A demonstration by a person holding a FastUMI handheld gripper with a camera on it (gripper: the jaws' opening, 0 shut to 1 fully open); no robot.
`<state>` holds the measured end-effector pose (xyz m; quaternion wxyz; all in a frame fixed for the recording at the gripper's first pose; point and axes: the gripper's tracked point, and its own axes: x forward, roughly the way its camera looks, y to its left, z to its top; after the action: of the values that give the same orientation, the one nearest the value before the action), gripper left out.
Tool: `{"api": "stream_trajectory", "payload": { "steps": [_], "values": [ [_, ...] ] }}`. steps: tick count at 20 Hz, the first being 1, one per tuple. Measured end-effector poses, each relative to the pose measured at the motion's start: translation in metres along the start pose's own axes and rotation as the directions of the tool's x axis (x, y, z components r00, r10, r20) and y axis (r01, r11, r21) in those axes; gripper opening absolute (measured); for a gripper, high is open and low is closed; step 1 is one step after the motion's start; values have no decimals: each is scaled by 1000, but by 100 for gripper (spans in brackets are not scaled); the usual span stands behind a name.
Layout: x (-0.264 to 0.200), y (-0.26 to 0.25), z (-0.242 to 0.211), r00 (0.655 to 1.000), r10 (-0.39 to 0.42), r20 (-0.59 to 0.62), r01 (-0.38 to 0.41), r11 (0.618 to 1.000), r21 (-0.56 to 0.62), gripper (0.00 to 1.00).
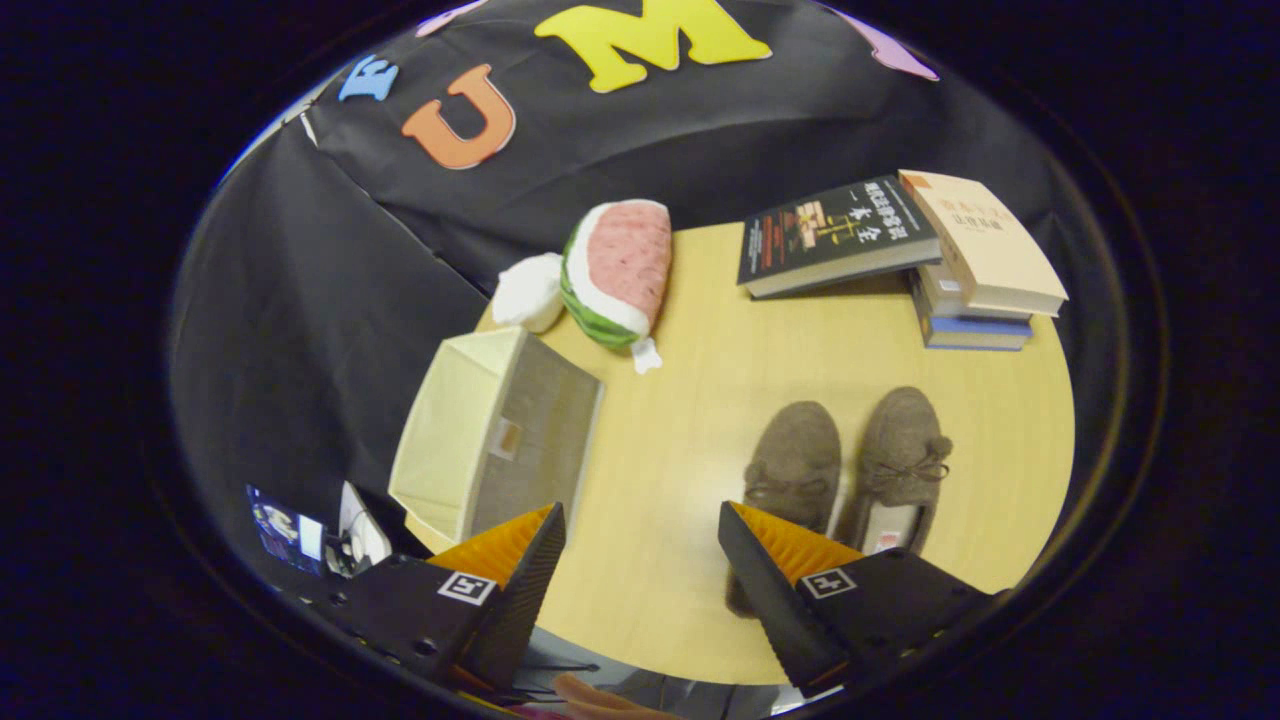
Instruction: Open the storage box then place both shoes into the box .Put the left shoe in first, then the right shoe, with the right side of both shoes facing outward in a uniform manner.
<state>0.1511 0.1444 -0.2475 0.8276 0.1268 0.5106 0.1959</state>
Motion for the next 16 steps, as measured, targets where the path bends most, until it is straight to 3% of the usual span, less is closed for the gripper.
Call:
{"api": "stream_trajectory", "payload": {
  "steps": [6,16],
  "values": [
    [24,-73,-37,985,-158,-64,154,986,-64,92],
    [67,-107,-52,957,-233,-173,237,971,1,53]
  ]
}}
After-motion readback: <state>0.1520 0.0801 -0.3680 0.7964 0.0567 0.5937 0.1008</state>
